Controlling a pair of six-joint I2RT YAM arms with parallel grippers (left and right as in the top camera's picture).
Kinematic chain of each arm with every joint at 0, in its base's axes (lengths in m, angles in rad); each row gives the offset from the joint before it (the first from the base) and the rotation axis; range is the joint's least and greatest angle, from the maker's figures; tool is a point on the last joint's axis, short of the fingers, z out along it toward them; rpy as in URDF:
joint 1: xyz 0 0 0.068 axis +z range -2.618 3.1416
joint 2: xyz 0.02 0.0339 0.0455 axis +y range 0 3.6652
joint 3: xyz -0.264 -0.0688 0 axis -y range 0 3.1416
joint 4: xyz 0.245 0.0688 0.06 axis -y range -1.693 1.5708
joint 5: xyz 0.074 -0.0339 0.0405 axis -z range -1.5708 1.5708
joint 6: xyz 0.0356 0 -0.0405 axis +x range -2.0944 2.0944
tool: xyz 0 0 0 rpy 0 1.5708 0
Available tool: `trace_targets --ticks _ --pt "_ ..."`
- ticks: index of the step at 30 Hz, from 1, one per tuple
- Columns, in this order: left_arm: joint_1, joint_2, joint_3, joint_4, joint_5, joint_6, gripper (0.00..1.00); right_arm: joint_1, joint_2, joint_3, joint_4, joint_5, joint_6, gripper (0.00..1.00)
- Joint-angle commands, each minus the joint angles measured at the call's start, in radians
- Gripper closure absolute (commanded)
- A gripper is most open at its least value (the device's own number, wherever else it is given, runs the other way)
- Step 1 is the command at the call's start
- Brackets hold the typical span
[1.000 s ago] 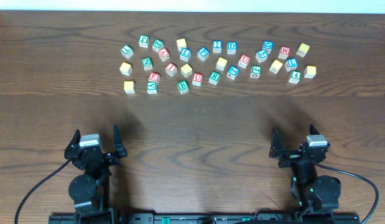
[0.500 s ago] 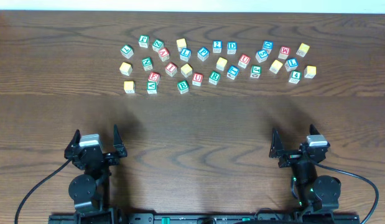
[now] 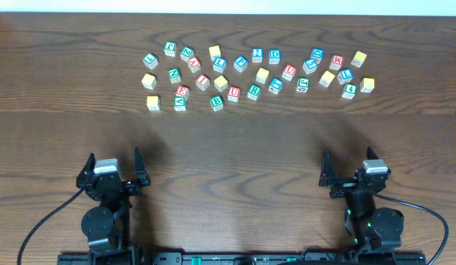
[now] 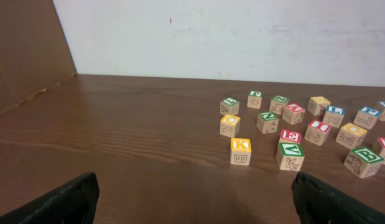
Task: Spell out NEURIPS
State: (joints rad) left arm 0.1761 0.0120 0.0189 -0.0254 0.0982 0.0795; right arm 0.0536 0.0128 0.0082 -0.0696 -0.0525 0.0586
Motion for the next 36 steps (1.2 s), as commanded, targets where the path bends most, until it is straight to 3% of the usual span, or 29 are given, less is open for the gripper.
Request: trace_targets --ticks 1,28,36 --pt "0.002 0.0 -0.015 -0.037 0.006 0.006 0.02 -0.009 -0.002 -0.003 -0.002 0.001 -0.012 0.01" --pt "0.002 0.0 -0.015 -0.037 0.006 0.006 0.02 -0.009 -0.002 -0.003 0.036 0.001 -0.012 0.01" --pt "0.002 0.0 -0.014 0.048 0.006 -0.002 0.03 -0.009 -0.002 -0.003 0.068 0.001 -0.013 0.01"
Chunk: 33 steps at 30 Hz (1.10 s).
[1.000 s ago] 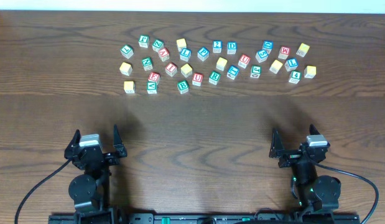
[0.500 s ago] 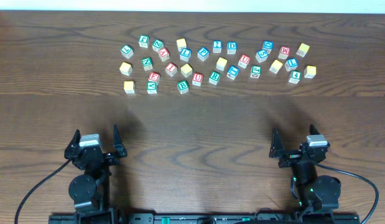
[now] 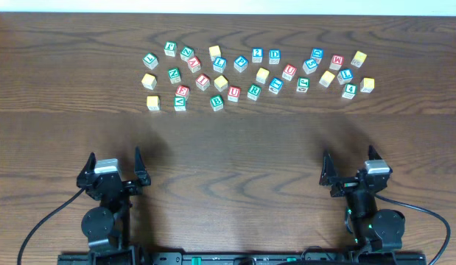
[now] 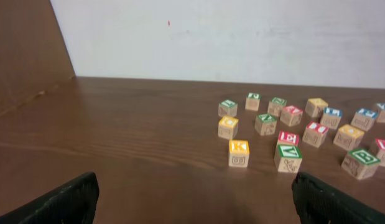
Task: Spell out NEURIPS
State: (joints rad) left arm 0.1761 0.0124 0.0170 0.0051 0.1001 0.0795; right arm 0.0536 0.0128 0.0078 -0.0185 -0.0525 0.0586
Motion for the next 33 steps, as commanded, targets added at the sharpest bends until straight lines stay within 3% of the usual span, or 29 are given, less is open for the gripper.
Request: trace_targets --ticks 1,19,29,33 --pt "0.002 0.0 -0.013 0.024 0.004 -0.014 0.02 -0.009 -0.002 -0.002 0.027 0.001 -0.013 0.01" --pt "0.002 0.055 0.127 0.0 0.005 -0.077 0.02 -0.009 0.025 0.053 0.079 -0.011 -0.031 0.01" --pt "0.002 0.412 0.421 -0.012 0.071 -0.069 0.03 -0.009 0.257 0.255 0.078 -0.01 -0.084 0.01" --pt "0.002 0.57 0.593 -0.099 0.111 -0.069 0.02 -0.009 0.388 0.373 0.051 -0.011 -0.083 0.01"
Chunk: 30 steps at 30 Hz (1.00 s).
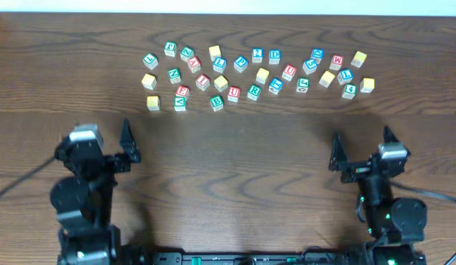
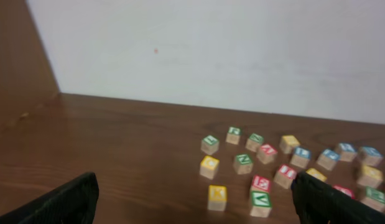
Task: Spell out NEURIPS
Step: 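Raise both arms and extend them forward over the blocks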
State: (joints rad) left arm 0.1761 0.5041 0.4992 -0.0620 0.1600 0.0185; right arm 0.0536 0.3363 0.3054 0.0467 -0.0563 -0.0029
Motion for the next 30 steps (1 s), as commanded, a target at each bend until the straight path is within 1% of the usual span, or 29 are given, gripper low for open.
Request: trace_targets --ticks 1,3,9,15,18,23,26,30 --pt "0.002 0.11 0.151 -0.064 0.055 -0.008 0.02 -0.009 0.101 0.111 -0.032 -0.008 -0.022 0.01" --pt "0.002 0.211 0.278 -0.168 0.058 -0.004 0.03 -0.009 0.209 0.223 -0.104 -0.029 -0.022 0.01" --pt "0.002 0.383 0.513 -0.356 0.061 0.041 0.02 -0.009 0.425 0.46 -0.267 -0.085 -0.022 0.01" --pt "0.002 0.579 0.759 -0.535 0.066 0.042 0.02 -0.009 0.633 0.698 -0.456 -0.134 -0.022 0.01" --pt "-0.003 0.699 0.903 -0.642 0.085 0.041 0.02 -0.009 0.74 0.816 -0.549 -0.163 -0.061 0.01" --pt "-0.056 0.901 1.141 -0.816 0.084 0.046 0.02 -0.009 0.901 1.015 -0.727 -0.185 -0.081 0.01" --pt "-0.101 1.015 1.271 -0.896 0.083 0.1 0.02 -0.009 0.989 1.134 -0.837 -0.217 -0.082 0.01" --pt "-0.134 1.158 1.437 -0.996 0.083 0.136 0.02 -0.009 1.1 1.282 -0.962 -0.253 -0.106 0.01"
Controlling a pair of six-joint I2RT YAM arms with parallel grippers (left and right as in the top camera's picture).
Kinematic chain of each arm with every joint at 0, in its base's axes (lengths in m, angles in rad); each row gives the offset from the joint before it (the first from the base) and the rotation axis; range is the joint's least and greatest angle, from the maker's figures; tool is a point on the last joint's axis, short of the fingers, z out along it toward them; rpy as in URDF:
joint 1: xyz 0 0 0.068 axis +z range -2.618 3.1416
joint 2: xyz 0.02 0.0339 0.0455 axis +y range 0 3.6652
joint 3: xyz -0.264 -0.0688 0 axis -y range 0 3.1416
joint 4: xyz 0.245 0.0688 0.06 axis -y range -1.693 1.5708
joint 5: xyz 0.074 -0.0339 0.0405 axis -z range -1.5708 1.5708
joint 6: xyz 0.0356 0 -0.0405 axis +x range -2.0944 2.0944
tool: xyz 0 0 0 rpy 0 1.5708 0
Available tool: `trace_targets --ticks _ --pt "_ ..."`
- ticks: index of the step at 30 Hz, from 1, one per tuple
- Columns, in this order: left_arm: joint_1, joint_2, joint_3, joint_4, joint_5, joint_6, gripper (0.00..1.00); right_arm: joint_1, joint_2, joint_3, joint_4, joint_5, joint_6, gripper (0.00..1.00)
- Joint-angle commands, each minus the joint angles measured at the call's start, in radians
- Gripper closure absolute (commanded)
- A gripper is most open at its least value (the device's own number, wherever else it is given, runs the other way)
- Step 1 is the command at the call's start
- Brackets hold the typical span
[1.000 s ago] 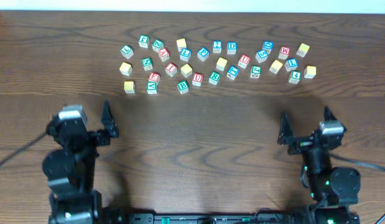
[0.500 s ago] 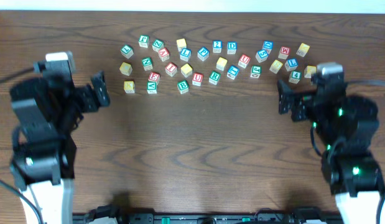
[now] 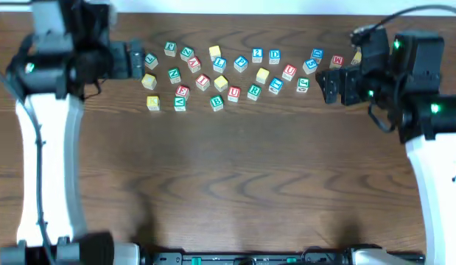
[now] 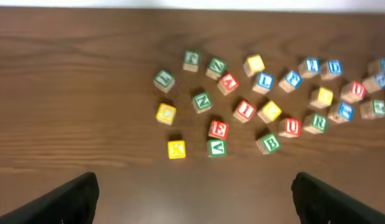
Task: Spell out NEURIPS
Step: 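Raise both arms and extend them forward over the blocks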
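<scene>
Several wooden letter blocks lie scattered across the far half of the table. The left wrist view looks down on a green N (image 4: 202, 101), a red E (image 4: 218, 129), a red U (image 4: 292, 126), a green R (image 4: 315, 122), a red I (image 4: 245, 110) and a blue P (image 4: 292, 79). My left gripper (image 4: 192, 200) hangs open high above them with nothing between its fingers. From overhead, the left gripper (image 3: 132, 62) is over the cluster's left end. The right gripper (image 3: 335, 85) is over its right end, fingers spread and holding nothing.
Other blocks in the cluster include a yellow K (image 4: 176, 149), a green V (image 4: 216, 147), a green B (image 4: 267, 142) and a red A (image 4: 227, 82). The brown table (image 3: 235, 177) runs bare from the cluster to the near edge. Both white arms reach along its sides.
Both arms have gone from the near half of the table to high over the block cluster, the left at its left end, the right at its right end. The left wrist camera now looks straight down.
Both grippers rested open near the table's front edge at the first two moments, and the blocks lay untouched. Then both arms stood raised and a little forward. Now they hover open over the two ends of the cluster, and no block has moved.
</scene>
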State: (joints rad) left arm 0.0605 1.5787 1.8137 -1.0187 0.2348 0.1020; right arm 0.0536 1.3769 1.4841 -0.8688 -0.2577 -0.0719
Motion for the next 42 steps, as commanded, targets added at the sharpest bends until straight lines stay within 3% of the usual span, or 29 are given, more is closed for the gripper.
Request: trace_targets --ticks 1,5,13,18,26,37,42 --pt "-0.018 0.126 0.171 -0.068 0.008 0.063 0.03 -0.009 0.091 0.142 -0.072 -0.053 -0.048 0.01" --pt "-0.029 0.209 0.224 -0.146 0.009 0.122 0.02 -0.009 0.18 0.234 -0.134 -0.053 -0.05 0.01" --pt "-0.029 0.233 0.196 -0.179 0.012 0.114 0.02 -0.009 0.22 0.236 -0.108 -0.048 -0.049 0.01" --pt "-0.029 0.235 0.196 -0.12 0.013 0.122 0.02 -0.009 0.222 0.235 -0.109 -0.048 -0.049 0.01" --pt "-0.059 0.335 0.197 -0.027 -0.068 0.261 0.02 -0.009 0.222 0.234 -0.122 -0.048 -0.049 0.01" --pt "-0.08 0.527 0.197 0.038 -0.067 0.42 0.01 -0.009 0.222 0.234 -0.122 -0.048 -0.049 0.01" --pt "-0.08 0.584 0.197 0.094 -0.067 0.441 0.12 -0.009 0.222 0.234 -0.122 -0.048 -0.049 0.01"
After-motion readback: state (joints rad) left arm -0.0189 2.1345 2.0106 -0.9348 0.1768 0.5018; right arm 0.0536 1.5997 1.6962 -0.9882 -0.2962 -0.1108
